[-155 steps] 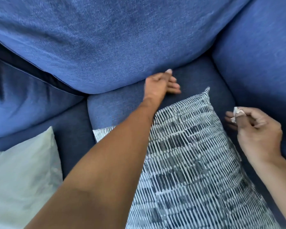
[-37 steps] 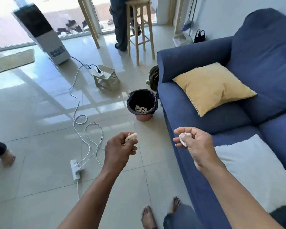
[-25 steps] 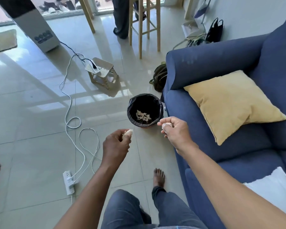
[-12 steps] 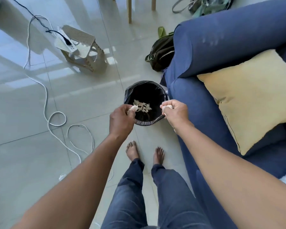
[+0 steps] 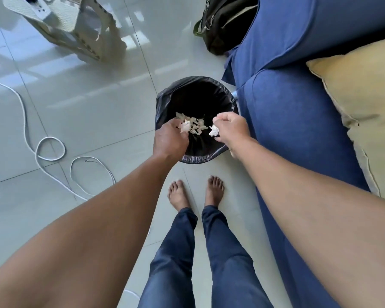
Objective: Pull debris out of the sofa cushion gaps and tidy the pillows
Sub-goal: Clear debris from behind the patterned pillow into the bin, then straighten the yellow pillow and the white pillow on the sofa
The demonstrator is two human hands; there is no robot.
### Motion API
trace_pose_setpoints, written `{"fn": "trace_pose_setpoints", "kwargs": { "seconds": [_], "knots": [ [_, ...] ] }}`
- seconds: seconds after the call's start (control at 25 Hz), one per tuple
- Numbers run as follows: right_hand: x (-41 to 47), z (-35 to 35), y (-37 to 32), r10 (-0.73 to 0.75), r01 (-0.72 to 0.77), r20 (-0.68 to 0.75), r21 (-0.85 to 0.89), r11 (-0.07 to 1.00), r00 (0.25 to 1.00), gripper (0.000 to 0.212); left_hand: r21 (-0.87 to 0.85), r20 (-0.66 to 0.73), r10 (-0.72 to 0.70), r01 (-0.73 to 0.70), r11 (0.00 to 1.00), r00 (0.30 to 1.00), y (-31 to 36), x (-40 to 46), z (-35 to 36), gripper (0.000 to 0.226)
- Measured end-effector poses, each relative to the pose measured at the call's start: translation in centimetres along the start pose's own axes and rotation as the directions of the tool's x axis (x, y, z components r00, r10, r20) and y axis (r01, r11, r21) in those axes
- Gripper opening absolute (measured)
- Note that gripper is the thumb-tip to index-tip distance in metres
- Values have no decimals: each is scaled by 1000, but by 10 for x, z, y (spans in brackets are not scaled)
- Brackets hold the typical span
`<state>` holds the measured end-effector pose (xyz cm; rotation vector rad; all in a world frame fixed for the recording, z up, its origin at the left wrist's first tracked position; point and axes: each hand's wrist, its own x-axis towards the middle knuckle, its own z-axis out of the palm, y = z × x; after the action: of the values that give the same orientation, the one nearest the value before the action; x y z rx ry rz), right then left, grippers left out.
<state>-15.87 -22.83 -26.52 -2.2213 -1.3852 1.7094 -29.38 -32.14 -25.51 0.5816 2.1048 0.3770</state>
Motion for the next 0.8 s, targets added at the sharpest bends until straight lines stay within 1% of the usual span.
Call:
{"fn": "trace_pose_setpoints", "kwargs": {
  "seconds": [0.04, 0.08, 0.12, 0.4, 0.56, 0.72, 0.8],
  "knots": [
    [3, 1, 1, 0, 1, 27, -22, 1000, 1000, 21, 7, 31, -28, 28, 1000, 999, -1, 4, 2, 47],
    [2, -1, 0, -2, 4, 42, -50, 999, 999, 32, 22, 41, -45, 45, 999, 998, -1, 6, 3, 53],
    [1, -4, -1, -16, 20, 51, -77, 997, 999, 38, 38, 34, -48, 47, 998, 998, 0, 7, 2, 54],
    [-35, -35, -21, -133, 149, 88, -213, 966, 987, 43, 68, -45, 22, -18, 998, 999, 24, -27, -23, 49],
    [-78, -65, -45, -227, 236, 66, -308, 922, 972, 47, 200, -45, 191, -179, 963, 980, 61, -73, -44, 45],
    [-133, -108, -64, -334, 333, 51, -304, 893, 941, 54, 322, -23, 338, -313, 893, 941, 96, -126, -62, 53],
    [-167, -139, -66, -396, 384, 23, -299, 874, 918, 56, 363, -9, 424, -392, 845, 906, 116, -160, -71, 54]
  ]
}}
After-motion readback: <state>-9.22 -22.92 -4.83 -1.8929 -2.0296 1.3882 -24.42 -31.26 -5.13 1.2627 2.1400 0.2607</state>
